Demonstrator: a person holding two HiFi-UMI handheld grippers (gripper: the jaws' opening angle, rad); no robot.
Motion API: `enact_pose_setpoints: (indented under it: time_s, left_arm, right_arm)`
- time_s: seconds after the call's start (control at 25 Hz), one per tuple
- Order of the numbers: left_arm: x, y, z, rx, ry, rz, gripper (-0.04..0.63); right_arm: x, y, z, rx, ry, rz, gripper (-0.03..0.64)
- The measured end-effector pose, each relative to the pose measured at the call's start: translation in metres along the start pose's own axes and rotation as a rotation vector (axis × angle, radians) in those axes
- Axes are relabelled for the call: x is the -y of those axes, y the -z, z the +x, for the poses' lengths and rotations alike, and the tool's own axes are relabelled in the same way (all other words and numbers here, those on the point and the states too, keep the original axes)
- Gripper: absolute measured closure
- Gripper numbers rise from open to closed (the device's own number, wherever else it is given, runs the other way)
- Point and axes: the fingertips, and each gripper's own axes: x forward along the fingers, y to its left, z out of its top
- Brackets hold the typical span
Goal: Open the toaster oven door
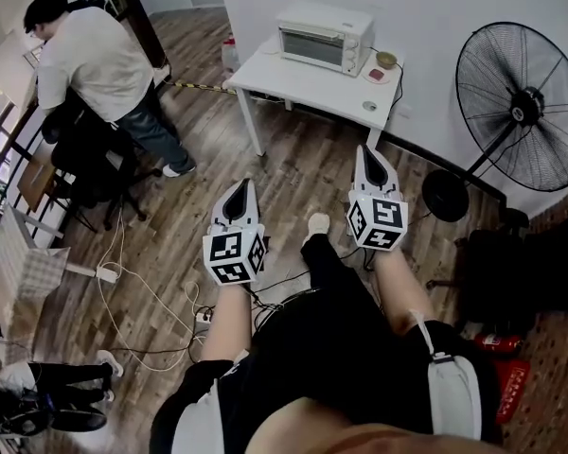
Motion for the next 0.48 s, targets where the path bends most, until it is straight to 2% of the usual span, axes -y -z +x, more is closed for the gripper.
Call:
enact_pose_setpoints:
  time_s: [0.24, 0.48]
  left_arm:
    - [-0.012, -0.008, 0.038, 0.022, 0.003, 0.047, 0.583]
    - [-0.025, -0.012, 0.108, 0.021, 0.003, 0.077, 0.583]
  right_arm:
    - [0.010, 0.003, 0.044, 0.031, 0.012, 0.019, 0.614]
    - [0.035, 0.016, 0.111, 0.039, 0.024, 0.039, 0.614]
